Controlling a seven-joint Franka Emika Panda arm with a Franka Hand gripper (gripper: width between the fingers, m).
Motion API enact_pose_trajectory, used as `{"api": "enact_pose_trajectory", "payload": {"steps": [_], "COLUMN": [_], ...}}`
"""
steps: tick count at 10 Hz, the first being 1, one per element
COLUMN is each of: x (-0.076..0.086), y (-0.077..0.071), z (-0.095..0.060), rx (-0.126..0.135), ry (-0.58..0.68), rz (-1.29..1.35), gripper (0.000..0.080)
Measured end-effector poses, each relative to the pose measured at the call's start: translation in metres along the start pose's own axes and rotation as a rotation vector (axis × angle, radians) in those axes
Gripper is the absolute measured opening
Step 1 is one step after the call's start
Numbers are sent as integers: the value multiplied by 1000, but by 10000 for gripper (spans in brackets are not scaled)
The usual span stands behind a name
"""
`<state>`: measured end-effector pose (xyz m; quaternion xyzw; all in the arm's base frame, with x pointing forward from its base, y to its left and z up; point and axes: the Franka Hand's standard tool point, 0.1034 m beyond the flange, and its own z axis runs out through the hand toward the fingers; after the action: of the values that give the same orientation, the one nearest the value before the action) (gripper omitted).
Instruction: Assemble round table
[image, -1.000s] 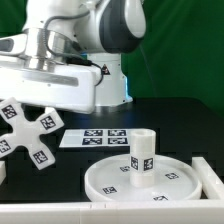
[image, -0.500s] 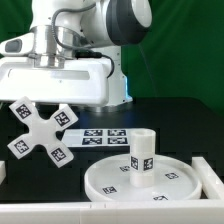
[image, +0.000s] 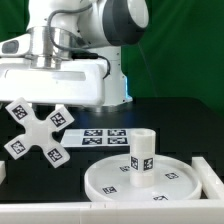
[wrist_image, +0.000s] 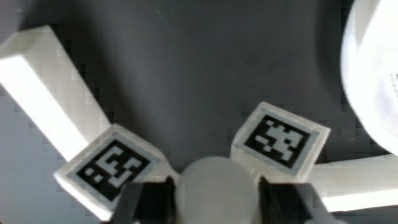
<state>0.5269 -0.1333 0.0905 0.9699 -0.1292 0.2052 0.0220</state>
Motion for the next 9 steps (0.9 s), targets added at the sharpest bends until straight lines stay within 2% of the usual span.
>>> {"api": "enact_pose_trajectory", "payload": {"steps": [1,3,5,6,7,9], "x": [-2,-2,-3,-3,-9,-3], "y": [-13,-51,-47,-42,-31,-19], "z": [0,-9,-9,-6,4,9], "rx": [20,75,58,41,16,11], "ry": [-2,-52,-54,-34,-16,-12], "rz": [22,91,74,54,46,33], "gripper": [212,213,213,213,213,213]}}
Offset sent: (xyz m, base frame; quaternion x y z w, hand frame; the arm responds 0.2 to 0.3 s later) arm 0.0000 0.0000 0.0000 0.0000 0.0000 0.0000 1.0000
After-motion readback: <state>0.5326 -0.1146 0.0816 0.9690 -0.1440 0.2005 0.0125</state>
